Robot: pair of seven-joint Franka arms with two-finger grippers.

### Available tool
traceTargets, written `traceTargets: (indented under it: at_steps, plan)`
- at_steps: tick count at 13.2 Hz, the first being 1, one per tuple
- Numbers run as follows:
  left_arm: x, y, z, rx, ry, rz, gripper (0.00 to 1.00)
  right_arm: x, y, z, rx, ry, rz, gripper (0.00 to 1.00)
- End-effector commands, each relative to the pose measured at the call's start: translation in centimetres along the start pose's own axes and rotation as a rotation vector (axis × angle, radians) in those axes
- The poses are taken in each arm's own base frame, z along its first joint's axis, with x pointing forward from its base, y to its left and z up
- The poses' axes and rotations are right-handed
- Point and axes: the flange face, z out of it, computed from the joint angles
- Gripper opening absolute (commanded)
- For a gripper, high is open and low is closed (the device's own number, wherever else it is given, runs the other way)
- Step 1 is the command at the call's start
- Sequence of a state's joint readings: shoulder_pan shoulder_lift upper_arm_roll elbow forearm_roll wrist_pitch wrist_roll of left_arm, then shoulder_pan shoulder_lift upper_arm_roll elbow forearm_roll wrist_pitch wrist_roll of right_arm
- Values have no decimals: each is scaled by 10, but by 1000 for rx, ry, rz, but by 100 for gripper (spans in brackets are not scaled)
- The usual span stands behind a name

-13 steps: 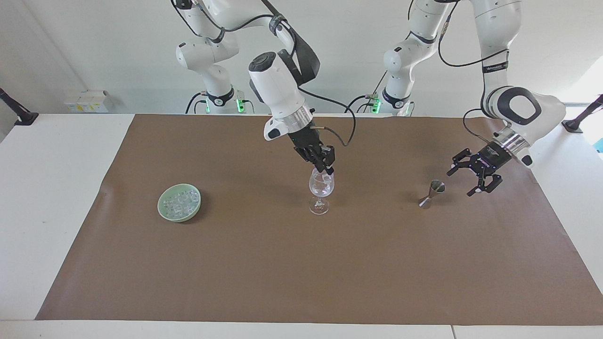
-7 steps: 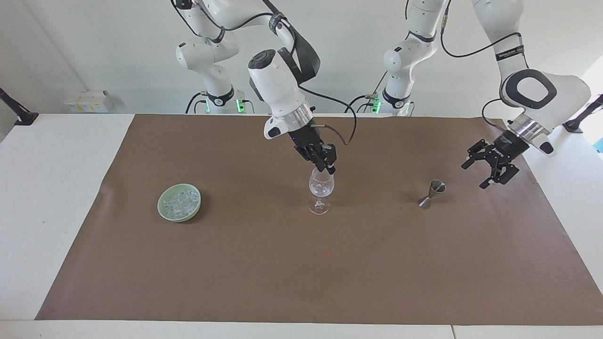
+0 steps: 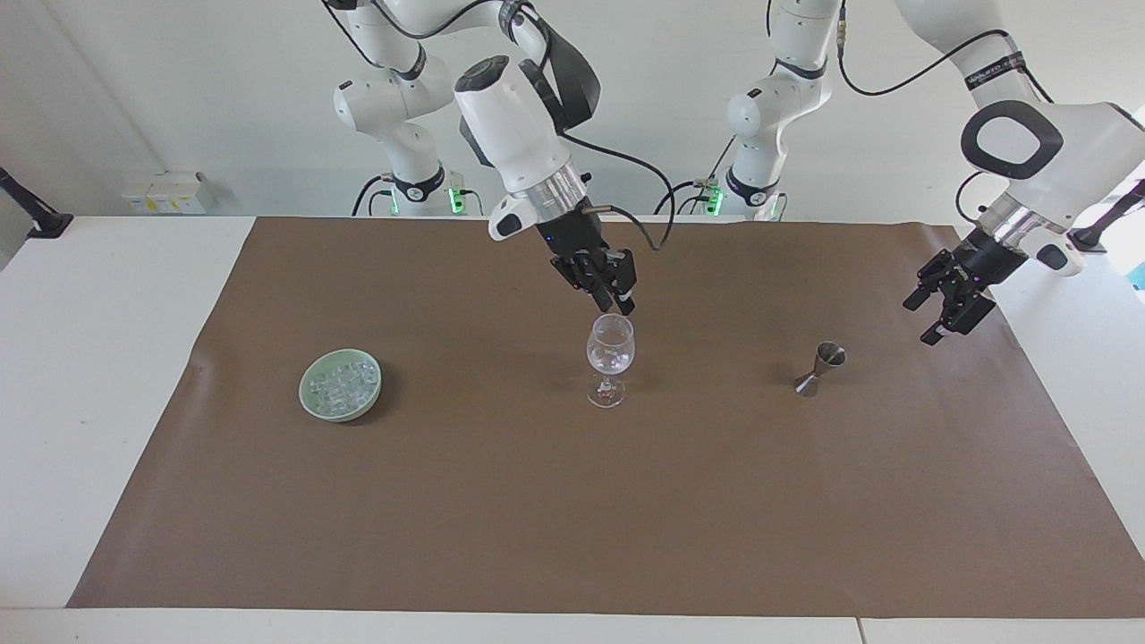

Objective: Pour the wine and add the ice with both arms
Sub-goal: 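Turn the ice cup upright and carry it back with the right gripper, then set the ice cup down and release it with the right gripper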

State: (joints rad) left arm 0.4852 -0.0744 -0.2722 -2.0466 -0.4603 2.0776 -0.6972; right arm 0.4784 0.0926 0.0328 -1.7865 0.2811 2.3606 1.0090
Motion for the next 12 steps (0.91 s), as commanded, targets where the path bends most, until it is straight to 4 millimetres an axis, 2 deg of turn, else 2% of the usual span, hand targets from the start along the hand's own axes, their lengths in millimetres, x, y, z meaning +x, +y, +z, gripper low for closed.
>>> traceTargets:
  at_steps: [1,2,3,4,5,6,8,12]
  plan:
    - [-29,8,-12,64,52,134,100,28,34,-64,-117,48,-75,47]
    - [-37,11,-12,95,79,179,100,36,45,-82,-155,37,-105,51]
    - [-48,17,-13,114,96,235,100,42,57,-100,-199,31,-119,71]
    - [-58,22,-14,122,99,301,100,57,69,-120,-231,58,-136,80]
    - [-64,25,-17,132,90,358,100,63,79,-137,-267,62,-157,96]
    - [-62,24,-25,154,88,405,100,69,88,-150,-309,59,-187,100]
    - [-58,23,-34,188,69,508,100,90,108,-185,-375,66,-255,100]
    - [-58,23,-43,243,75,609,100,112,122,-246,-469,33,-398,100]
